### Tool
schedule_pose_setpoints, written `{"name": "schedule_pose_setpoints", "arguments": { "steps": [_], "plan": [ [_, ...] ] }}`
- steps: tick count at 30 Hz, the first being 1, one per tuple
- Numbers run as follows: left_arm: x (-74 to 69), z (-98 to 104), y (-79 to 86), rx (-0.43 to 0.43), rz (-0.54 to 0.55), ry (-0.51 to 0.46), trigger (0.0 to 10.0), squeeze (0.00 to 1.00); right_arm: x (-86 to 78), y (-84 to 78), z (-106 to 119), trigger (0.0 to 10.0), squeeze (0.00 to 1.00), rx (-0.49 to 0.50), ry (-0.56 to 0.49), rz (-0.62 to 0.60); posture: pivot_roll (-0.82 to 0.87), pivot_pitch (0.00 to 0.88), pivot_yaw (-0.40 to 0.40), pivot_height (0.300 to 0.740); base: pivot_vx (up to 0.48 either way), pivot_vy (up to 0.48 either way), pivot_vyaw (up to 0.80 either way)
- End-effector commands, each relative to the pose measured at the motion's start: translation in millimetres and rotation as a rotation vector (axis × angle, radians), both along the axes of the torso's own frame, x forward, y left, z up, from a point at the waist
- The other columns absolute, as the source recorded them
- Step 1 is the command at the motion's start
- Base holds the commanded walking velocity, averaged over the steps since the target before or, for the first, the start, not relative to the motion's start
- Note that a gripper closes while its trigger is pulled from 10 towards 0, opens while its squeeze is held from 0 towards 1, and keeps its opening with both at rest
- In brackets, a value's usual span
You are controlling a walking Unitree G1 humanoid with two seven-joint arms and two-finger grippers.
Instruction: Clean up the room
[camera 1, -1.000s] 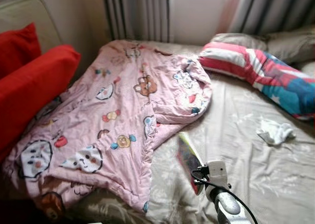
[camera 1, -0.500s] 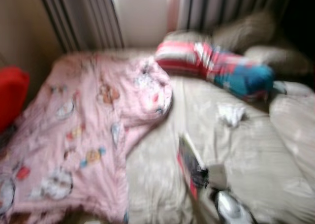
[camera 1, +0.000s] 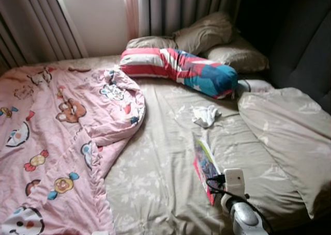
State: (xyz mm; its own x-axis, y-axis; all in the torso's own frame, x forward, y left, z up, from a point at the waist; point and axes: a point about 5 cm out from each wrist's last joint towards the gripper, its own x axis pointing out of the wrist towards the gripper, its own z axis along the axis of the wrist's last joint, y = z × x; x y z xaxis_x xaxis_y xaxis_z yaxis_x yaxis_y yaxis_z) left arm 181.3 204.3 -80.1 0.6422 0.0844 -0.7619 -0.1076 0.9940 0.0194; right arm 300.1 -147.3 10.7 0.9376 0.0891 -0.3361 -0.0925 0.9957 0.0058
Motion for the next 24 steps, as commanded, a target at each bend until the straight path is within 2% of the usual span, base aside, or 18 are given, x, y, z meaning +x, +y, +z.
{"name": "schedule_pose_setpoints", "arguments": {
  "steps": [1, 24],
  "plan": [
    [-10.4, -5.3, 0.5, -0.003, -0.002, 0.045, 10.0, 0.00, 3.9, 0.7, 6.0, 10.0, 0.00, 0.000, -0.036, 0.003, 0.02, 0.137, 0.042, 0.740, 0.000, -0.262, 0.00],
    [-9.9, -5.0, 1.1, 0.000, -0.014, 0.045, 10.0, 0.00, 5.5, -0.8, 7.8, 10.0, 0.00, 0.014, -0.045, -0.019, 0.02, 0.122, 0.047, 0.740, 0.000, -0.279, 0.00]
  ]
}}
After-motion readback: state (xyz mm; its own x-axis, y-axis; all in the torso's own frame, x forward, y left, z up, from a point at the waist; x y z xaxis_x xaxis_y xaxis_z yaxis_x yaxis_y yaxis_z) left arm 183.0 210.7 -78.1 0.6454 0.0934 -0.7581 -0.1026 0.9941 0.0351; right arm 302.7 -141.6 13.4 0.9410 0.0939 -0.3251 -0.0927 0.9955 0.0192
